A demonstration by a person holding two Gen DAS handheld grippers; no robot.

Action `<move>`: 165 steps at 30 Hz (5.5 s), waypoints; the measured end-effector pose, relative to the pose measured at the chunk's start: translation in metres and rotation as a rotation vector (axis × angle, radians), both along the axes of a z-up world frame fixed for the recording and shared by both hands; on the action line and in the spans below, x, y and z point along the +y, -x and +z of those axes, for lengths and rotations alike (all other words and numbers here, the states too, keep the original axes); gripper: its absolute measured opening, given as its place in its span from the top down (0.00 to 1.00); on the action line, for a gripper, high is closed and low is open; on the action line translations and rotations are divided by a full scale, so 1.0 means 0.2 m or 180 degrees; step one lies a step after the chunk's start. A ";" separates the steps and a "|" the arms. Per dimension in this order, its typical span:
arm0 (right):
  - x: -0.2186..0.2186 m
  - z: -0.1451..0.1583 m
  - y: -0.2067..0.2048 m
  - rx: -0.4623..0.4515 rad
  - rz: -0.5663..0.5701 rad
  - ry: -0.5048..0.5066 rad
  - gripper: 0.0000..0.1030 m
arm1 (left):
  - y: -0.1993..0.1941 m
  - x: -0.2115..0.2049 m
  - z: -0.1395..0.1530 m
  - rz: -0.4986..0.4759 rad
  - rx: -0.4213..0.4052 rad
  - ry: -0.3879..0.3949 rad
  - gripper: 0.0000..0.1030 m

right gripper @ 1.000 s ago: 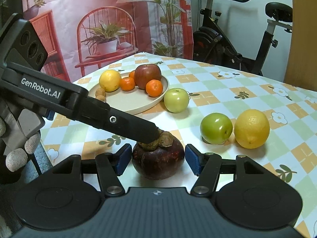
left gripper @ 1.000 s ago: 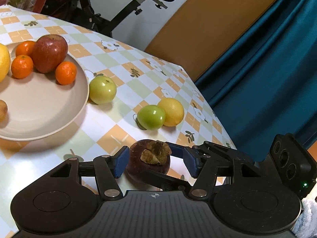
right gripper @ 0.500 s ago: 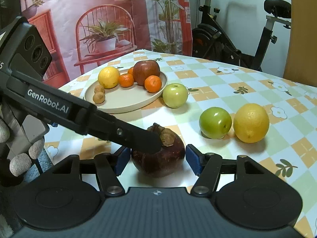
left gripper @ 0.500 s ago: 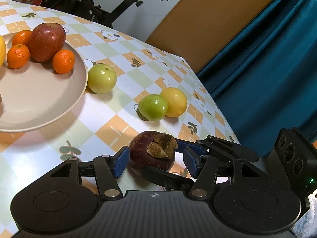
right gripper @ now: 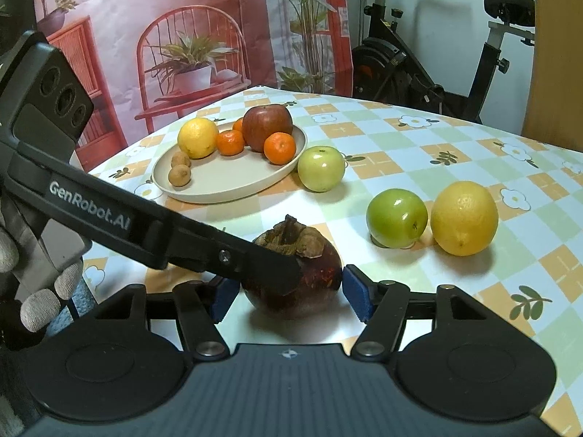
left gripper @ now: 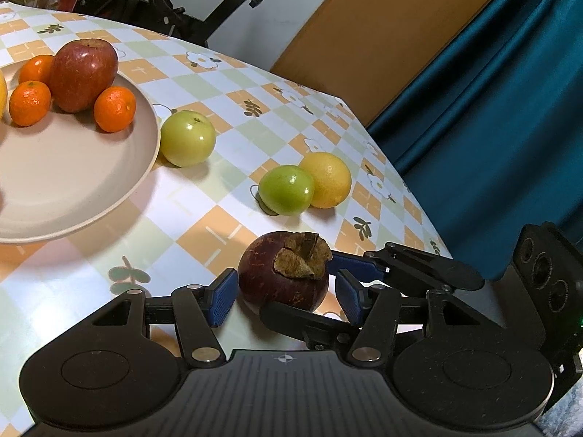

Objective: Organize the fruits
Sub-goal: 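Lift the mangosteen held between both tools off the table, then carry the mangosteen over the plate and open both tools, then move both tools to a green apple on the table, then close both tools around the green apple from opposite sides, then lift the green apple between both tools and carry it over the plate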

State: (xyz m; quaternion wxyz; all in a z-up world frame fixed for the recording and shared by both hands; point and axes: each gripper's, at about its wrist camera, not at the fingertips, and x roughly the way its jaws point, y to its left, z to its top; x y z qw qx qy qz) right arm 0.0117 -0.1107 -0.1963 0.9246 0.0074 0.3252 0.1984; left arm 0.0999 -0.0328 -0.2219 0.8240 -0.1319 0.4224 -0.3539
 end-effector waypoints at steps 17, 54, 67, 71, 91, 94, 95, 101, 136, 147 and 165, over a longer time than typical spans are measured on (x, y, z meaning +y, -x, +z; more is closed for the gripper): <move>0.04 0.09 -0.06 -0.0157 0.0129 0.0002 0.38 | 0.00 0.09 0.14 0.0171 -0.0348 -0.0095 0.46; 0.66 0.02 -0.71 -0.0135 0.0806 -0.0022 0.37 | -0.36 0.58 0.17 0.1184 -0.0253 -0.0681 0.42; 0.58 0.07 -0.60 -0.0239 0.0796 -0.0050 0.28 | -0.26 0.49 0.27 0.1133 -0.0476 -0.0693 0.36; 0.51 0.09 -0.50 -0.0378 0.0760 -0.0024 0.28 | -0.23 0.41 0.32 0.1087 -0.0638 -0.0759 0.36; -0.09 0.02 -0.15 -0.0708 -0.0321 -0.0102 0.28 | -0.24 -0.07 0.35 0.0611 -0.0802 -0.0670 0.36; -0.15 0.01 -0.16 -0.0659 -0.0428 -0.0136 0.28 | -0.25 -0.12 0.33 0.0528 -0.0777 -0.0666 0.37; -0.15 0.01 -0.16 -0.0648 -0.0435 -0.0140 0.28 | -0.25 -0.13 0.32 0.0509 -0.0777 -0.0667 0.41; -0.12 -0.01 -0.14 -0.0628 -0.0288 -0.0006 0.28 | -0.25 -0.18 0.28 0.0350 -0.0707 -0.0714 0.54; -0.12 -0.09 -0.20 -0.0156 -0.0114 -0.0106 0.53 | -0.13 -0.20 0.07 0.0190 -0.0399 -0.0562 0.53; -0.10 -0.10 -0.20 -0.0107 -0.0084 -0.0064 0.52 | -0.10 -0.18 0.04 0.0203 -0.0410 -0.0457 0.53; -0.09 -0.09 -0.18 -0.0134 -0.0084 0.0006 0.52 | -0.10 -0.15 0.03 0.0255 -0.0433 -0.0378 0.53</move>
